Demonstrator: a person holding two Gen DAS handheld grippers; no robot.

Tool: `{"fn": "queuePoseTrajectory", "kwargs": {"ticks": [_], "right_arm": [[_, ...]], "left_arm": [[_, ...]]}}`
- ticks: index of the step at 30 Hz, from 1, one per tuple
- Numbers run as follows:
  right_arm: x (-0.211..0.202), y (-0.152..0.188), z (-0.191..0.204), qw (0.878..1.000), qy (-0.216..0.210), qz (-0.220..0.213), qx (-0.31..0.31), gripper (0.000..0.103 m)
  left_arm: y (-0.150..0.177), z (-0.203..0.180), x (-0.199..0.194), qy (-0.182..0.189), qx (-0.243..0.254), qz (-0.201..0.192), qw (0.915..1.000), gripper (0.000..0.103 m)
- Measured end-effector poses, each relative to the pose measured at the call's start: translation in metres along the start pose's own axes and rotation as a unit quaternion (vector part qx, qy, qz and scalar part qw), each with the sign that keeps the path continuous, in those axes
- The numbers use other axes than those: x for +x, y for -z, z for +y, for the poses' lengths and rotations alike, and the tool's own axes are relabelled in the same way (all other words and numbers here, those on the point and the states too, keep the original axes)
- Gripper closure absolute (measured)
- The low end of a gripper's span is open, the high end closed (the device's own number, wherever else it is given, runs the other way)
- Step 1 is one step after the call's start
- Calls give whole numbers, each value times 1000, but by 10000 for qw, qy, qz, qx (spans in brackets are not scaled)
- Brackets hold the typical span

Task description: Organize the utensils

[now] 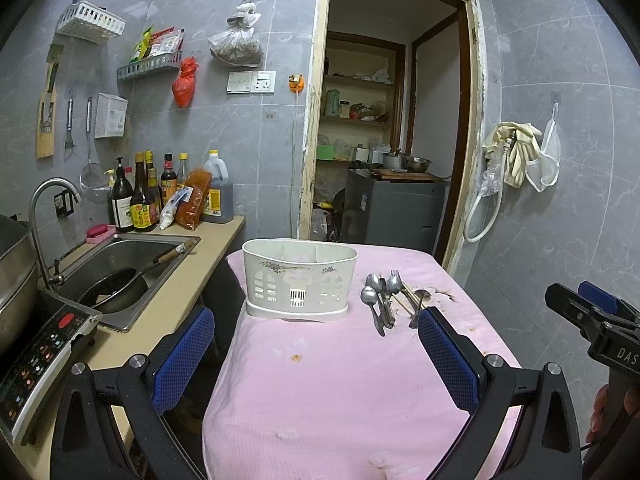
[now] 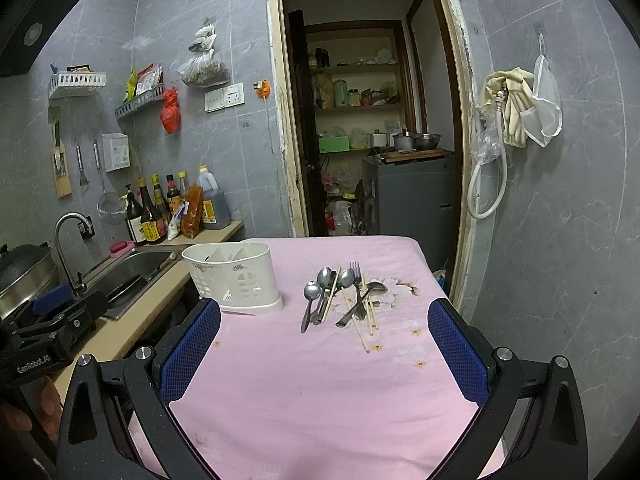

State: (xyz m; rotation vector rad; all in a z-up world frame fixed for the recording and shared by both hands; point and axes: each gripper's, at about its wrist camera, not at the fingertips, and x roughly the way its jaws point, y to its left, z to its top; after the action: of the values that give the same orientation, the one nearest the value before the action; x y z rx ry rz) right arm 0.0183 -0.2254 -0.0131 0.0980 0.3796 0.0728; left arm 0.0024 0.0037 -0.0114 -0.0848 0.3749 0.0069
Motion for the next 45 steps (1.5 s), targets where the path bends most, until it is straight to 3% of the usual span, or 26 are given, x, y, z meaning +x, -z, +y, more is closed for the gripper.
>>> {"fn": "queuePoseTrajectory", "kwargs": {"ticks": [11, 20, 34, 41, 43, 45], "right_arm": [[0, -22, -16, 9997, 90, -213, 96, 1], [34, -49, -38, 9994, 122, -294, 146, 1], [141, -86, -106, 9998, -138, -116, 64, 1], [215, -80, -145, 9978, -331, 407, 405, 2], [236, -72, -152, 9961, -396, 612, 500, 5], [257, -62, -159, 9934, -465, 871, 584, 15]], "left_arm": [[-18, -13, 18, 250, 117, -213, 9994, 0], [-38, -40, 52, 459, 199, -321, 9982, 0], [-60, -91, 157, 811, 261, -163, 9962, 0], [-52, -120, 217, 1104, 360, 174, 9931, 6], [-47, -127, 235, 1149, 379, 338, 9921, 9], [-40, -132, 253, 1156, 369, 506, 9913, 14]]}}
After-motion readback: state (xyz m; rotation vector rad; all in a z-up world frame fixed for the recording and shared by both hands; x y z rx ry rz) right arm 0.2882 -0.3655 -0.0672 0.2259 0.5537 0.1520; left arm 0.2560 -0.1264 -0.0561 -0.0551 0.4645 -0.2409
